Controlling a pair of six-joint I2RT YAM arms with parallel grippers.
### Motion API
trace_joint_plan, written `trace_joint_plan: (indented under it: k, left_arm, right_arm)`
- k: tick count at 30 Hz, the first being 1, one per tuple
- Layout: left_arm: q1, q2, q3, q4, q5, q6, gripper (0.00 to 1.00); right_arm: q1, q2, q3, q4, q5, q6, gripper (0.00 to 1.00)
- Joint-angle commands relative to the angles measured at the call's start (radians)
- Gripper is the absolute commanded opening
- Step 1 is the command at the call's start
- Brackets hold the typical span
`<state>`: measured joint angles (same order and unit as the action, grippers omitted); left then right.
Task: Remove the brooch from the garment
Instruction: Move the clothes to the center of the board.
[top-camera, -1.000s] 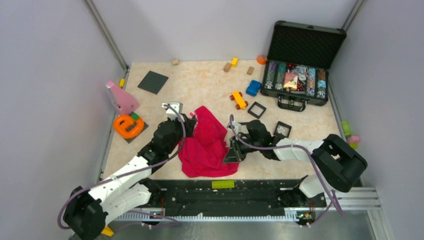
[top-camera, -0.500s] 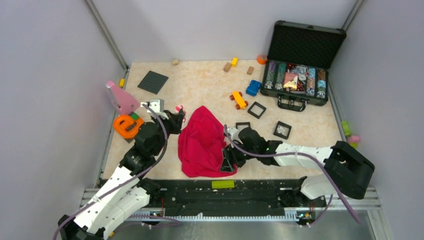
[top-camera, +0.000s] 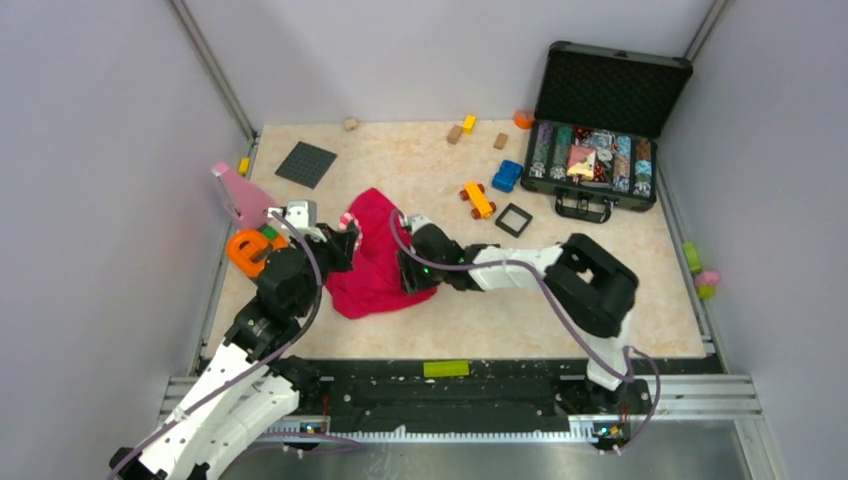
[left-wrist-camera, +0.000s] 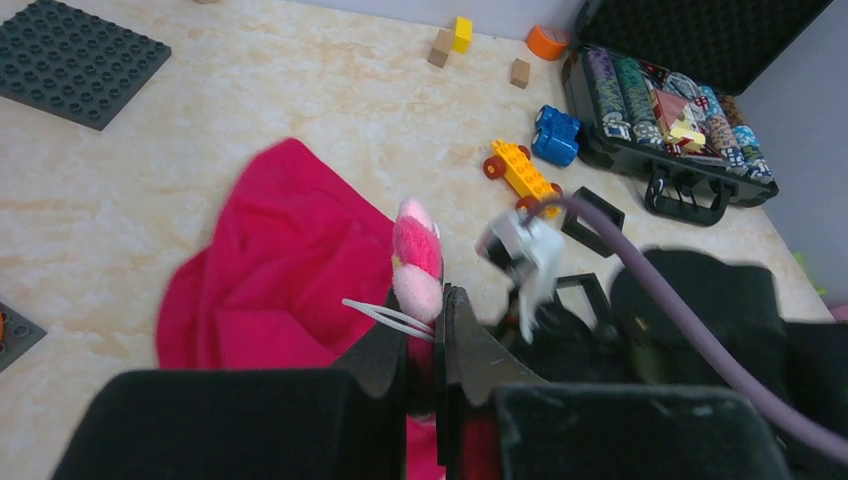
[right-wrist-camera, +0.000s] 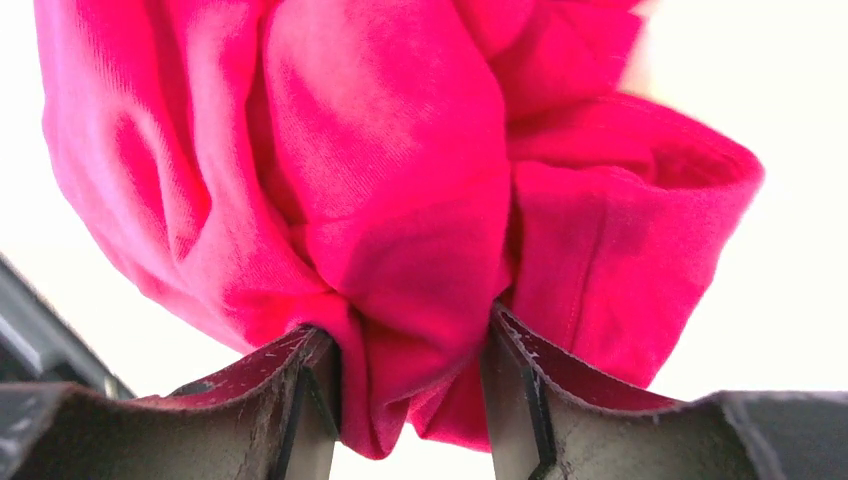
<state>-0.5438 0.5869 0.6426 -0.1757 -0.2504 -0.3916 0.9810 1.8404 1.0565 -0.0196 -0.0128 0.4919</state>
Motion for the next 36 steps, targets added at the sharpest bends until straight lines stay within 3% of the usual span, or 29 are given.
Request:
trace_joint_plan:
  k: [1, 6, 8, 14, 18, 23, 29, 36]
  left_arm:
    - [0.006, -0.013, 0.02, -0.015, 0.005, -0.011, 0.0]
    - [0.007, -0.018, -0.012, -0.012, 0.026, -0.023, 0.0]
    - [0.008, -0.012, -0.023, 0.002, 0.048, -0.034, 0.0]
    - [0.01, 0.021, -0.038, 0.04, 0.135, -0.047, 0.0]
    - [0.01, 0.058, -0.06, 0.117, 0.294, -0.088, 0.0]
    - [0.01, 0.119, -0.091, 0.232, 0.487, -0.184, 0.0]
    - [0.01, 0.207, -0.194, 0.492, 0.66, -0.353, 0.0]
    - [0.01, 0.329, -0.261, 0.722, 0.748, -0.496, 0.0]
  right_arm:
    - [-0.115, 0.157, 0.279, 0.071, 0.095, -0.02, 0.49]
    - [-0.14, 0.074, 0.349, 0.073, 0.085, -0.083, 0.79]
    - [-0.139, -0.001, 0.31, 0.085, 0.035, -0.111, 0.83]
    - [-0.147, -0.292, 0.034, 0.136, -0.135, -0.23, 0.82]
    - [-0.148, -0.459, -0.152, 0.147, -0.26, -0.296, 0.8]
    - [-0.148, -0.651, -0.428, 0.271, -0.316, -0.241, 0.79]
    - [-0.148, -0.719, -0.556, 0.343, -0.352, -0.2, 0.78]
    - [-0.148, -0.74, -0.658, 0.443, -0.31, -0.149, 0.71]
